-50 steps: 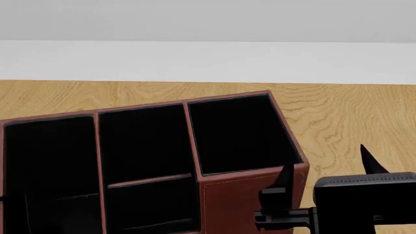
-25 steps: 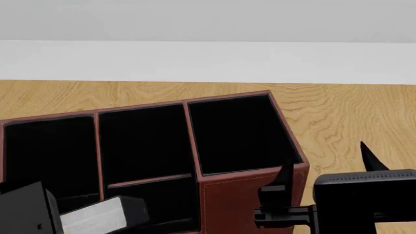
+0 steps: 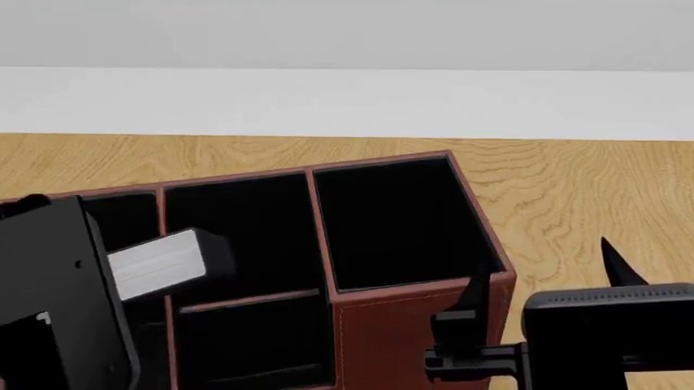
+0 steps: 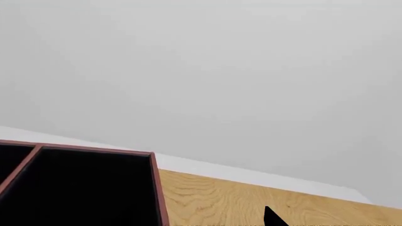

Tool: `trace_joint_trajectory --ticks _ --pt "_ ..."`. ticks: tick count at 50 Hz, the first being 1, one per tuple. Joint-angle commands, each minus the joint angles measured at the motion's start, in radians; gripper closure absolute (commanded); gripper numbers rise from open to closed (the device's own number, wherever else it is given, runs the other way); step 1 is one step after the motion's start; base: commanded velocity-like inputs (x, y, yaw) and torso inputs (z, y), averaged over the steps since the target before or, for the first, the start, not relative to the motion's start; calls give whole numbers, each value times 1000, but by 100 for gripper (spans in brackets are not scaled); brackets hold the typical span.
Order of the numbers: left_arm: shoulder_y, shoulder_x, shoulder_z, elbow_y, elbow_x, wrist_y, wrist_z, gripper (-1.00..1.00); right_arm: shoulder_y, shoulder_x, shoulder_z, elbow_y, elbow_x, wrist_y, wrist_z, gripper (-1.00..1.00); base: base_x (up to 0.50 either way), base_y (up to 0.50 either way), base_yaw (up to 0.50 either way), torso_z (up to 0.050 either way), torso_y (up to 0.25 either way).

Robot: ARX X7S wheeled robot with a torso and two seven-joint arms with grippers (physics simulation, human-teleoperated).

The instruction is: Pick up the book and place it in the front compartment of the caddy.

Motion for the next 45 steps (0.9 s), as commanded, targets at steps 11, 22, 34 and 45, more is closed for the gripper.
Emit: trace_joint_trajectory --ticks 11,22,34,45 --pt "-82 -7 132 -84 468 254 357 100 -10 3 -2 13 3 -16 4 -100 0 0 0 0 2" --pt "-35 -20 199 -155 612 407 449 100 -7 6 -4 12 5 -10 9 -100 0 0 0 0 1" --pt "9 -8 297 -307 804 559 516 100 3 8 -14 9 5 3 14 -100 0 0 0 0 2" --pt "3 29 388 -432 921 586 559 100 10 9 -23 13 5 6 17 -100 0 0 0 1 2"
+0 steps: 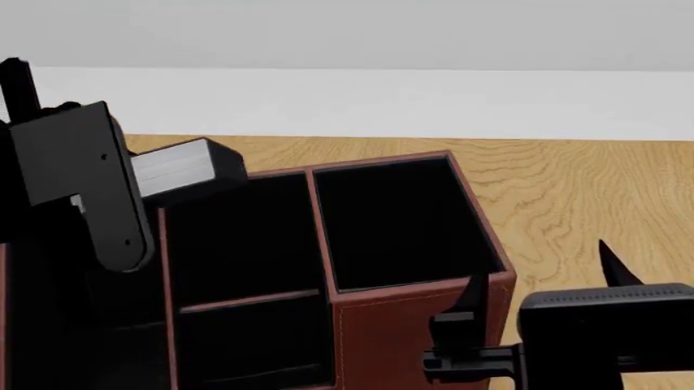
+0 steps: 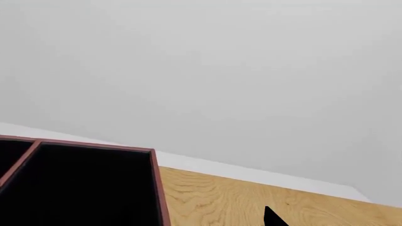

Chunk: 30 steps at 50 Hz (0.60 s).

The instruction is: Pick up the book and place it in the front compartment of the caddy.

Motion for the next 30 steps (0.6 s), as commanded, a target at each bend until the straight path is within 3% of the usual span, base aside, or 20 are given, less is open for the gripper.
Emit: trace_joint_trajectory --ticks 1,30 --pt "-14 30 66 -128 176 63 23 100 7 1 -9 5 1 3 3 -100 0 0 0 0 0" --pt "-55 154 147 -242 271 148 141 100 9 8 0 7 12 3 8 -100 0 0 0 0 1"
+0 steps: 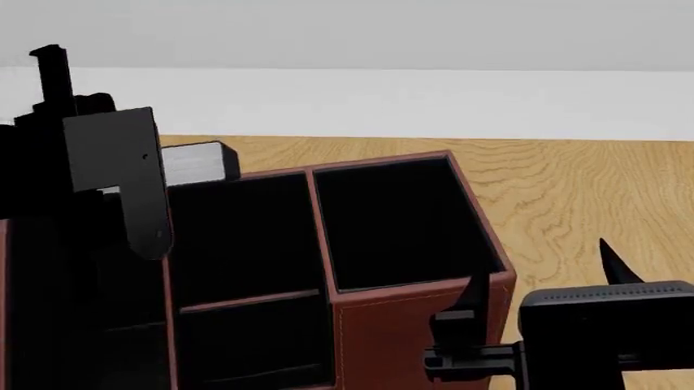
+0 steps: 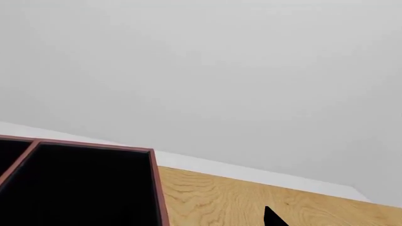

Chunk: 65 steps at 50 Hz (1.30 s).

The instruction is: Pick up the book and place it in the front compartment of the caddy.

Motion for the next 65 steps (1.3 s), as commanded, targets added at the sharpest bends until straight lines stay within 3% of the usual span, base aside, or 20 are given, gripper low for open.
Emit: trace_joint_trajectory --ticks 1,16,35,46,65 --pt "-34 50 5 -47 65 32 11 100 2 2 2 4 4 -2 1 -100 0 0 0 0 0" --pt "-19 120 38 -124 63 43 78 100 -24 2 10 28 4 -37 4 -100 0 0 0 0 2" --pt "-24 175 -18 -271 5 84 165 100 -26 8 7 34 7 -41 7 -100 0 0 0 1 1" --pt "-57 231 -83 -442 -76 92 284 100 -29 10 7 37 8 -42 10 -100 0 0 0 0 2" --pt "-113 289 -22 -552 -90 42 480 100 -21 11 -4 53 8 -47 13 -100 0 0 0 1 1"
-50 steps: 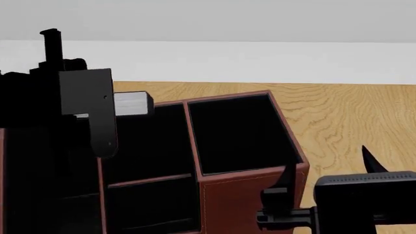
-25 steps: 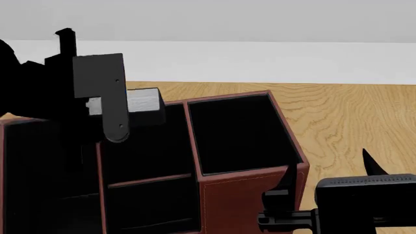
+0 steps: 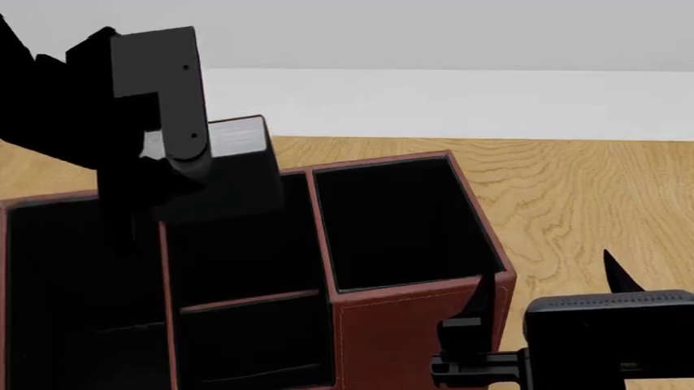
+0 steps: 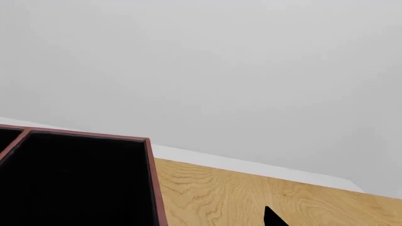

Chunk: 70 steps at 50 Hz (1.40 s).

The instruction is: Pick up the book and place it in the front compartment of the caddy.

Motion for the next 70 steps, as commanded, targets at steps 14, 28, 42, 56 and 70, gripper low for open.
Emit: trace_joint_trajectory --ticks 14,28,42,56,70 --pt "-61 131 39 -286 29 41 200 100 0 5 -8 12 0 -7 6 -100 0 0 0 0 1" --pt "-18 239 36 -504 57 156 248 100 -2 12 8 9 9 0 8 -100 0 0 0 1 1" --pt "33 398 39 -877 105 348 334 100 0 10 2 48 6 -24 7 -100 0 0 0 0 1" --pt "63 419 -53 -914 174 355 328 100 -4 16 4 44 9 -18 12 -100 0 0 0 0 1" --pt "95 423 -151 -913 245 351 315 100 -15 22 13 28 15 -14 17 -100 0 0 0 1 1"
